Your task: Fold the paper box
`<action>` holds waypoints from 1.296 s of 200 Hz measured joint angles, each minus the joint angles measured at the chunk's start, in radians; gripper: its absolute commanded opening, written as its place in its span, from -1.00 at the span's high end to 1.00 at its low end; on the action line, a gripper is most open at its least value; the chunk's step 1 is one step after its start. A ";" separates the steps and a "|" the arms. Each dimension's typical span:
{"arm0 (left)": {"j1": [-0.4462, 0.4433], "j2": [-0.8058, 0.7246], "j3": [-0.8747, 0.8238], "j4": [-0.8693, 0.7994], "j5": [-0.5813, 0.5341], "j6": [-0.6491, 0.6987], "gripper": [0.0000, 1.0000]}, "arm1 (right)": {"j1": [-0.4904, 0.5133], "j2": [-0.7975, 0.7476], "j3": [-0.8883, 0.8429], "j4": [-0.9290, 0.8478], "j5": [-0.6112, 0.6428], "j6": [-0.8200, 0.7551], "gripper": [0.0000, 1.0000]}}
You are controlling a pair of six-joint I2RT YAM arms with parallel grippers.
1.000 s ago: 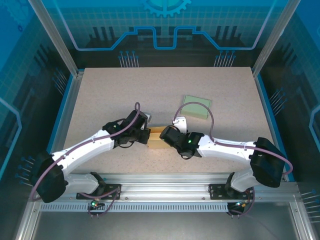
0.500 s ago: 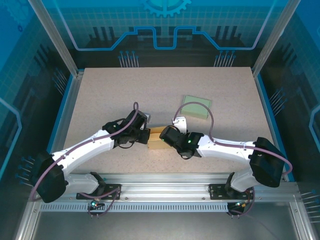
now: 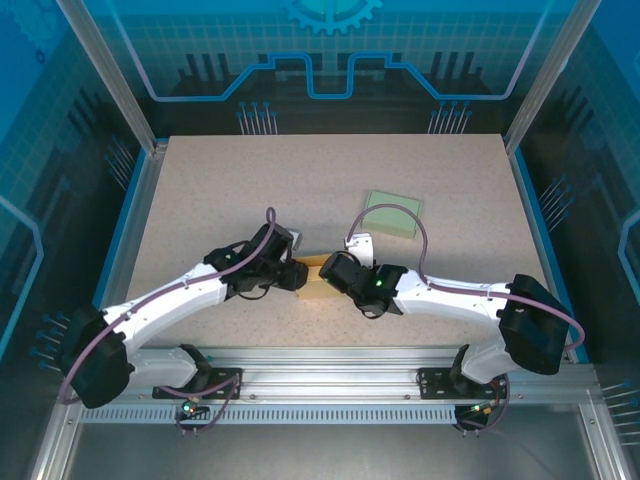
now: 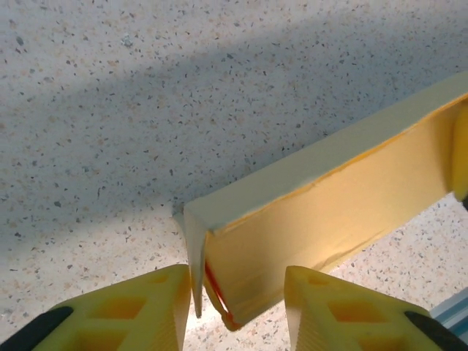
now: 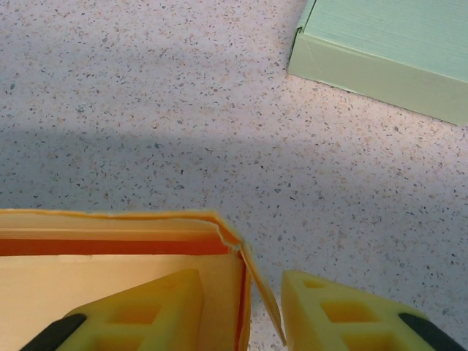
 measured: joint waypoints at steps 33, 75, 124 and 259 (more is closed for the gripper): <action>0.000 -0.058 0.008 -0.012 -0.046 0.029 0.05 | 0.000 0.000 0.000 0.000 0.003 0.000 0.29; 0.000 -0.077 0.045 -0.048 -0.102 0.117 0.11 | 0.000 0.000 0.000 0.000 0.003 0.000 0.29; 0.000 -0.038 0.080 -0.080 -0.112 0.244 0.18 | 0.000 0.002 0.000 0.002 0.003 0.000 0.29; 0.000 0.055 0.134 -0.119 -0.105 0.237 1.00 | 0.002 0.006 0.000 0.002 0.009 0.003 0.29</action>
